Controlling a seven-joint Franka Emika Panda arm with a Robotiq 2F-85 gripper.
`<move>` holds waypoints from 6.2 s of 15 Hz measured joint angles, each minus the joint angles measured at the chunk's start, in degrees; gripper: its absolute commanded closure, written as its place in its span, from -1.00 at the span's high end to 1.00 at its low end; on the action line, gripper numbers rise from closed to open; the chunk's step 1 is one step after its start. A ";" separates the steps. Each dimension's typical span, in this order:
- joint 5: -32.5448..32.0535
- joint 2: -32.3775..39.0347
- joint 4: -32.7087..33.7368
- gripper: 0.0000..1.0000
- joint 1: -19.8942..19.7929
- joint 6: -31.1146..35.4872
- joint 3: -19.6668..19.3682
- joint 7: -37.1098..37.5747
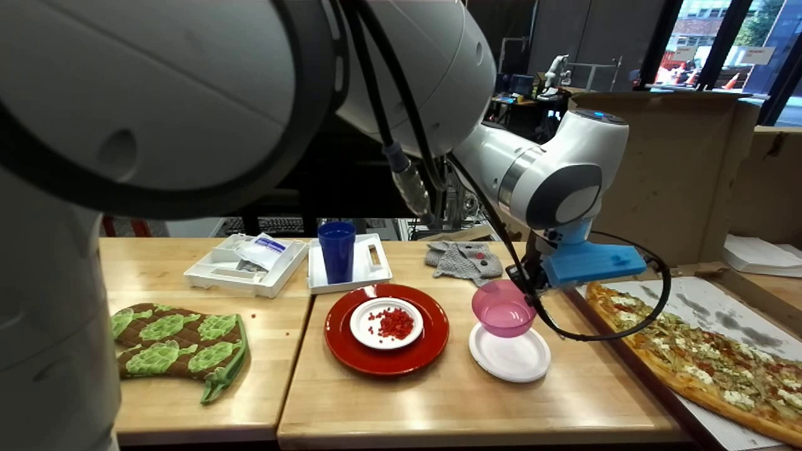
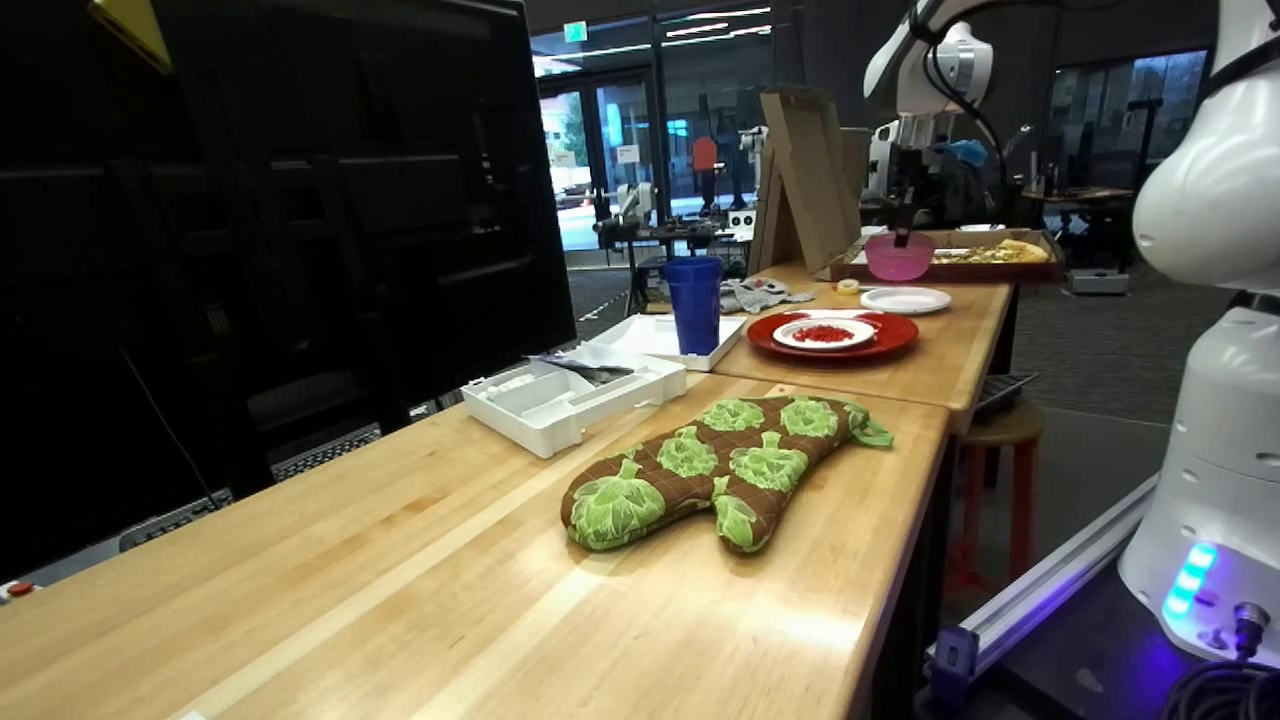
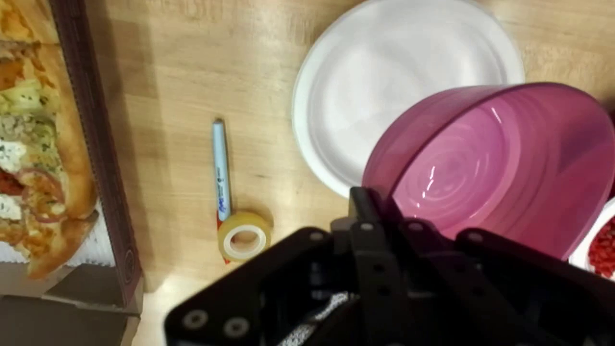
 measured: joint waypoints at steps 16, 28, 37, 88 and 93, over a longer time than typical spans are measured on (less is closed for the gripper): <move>18.26 6.66 8.64 -0.98 0.22 -4.28 2.89 7.41; 17.81 13.69 14.96 -0.98 0.23 -3.66 4.62 19.11; 14.47 17.60 18.29 -0.98 -0.84 -3.28 4.95 24.97; 6.08 0.24 -17.13 0.22 -2.04 25.12 2.39 9.99; 8.03 0.25 -17.12 -0.58 -2.08 25.17 1.92 10.12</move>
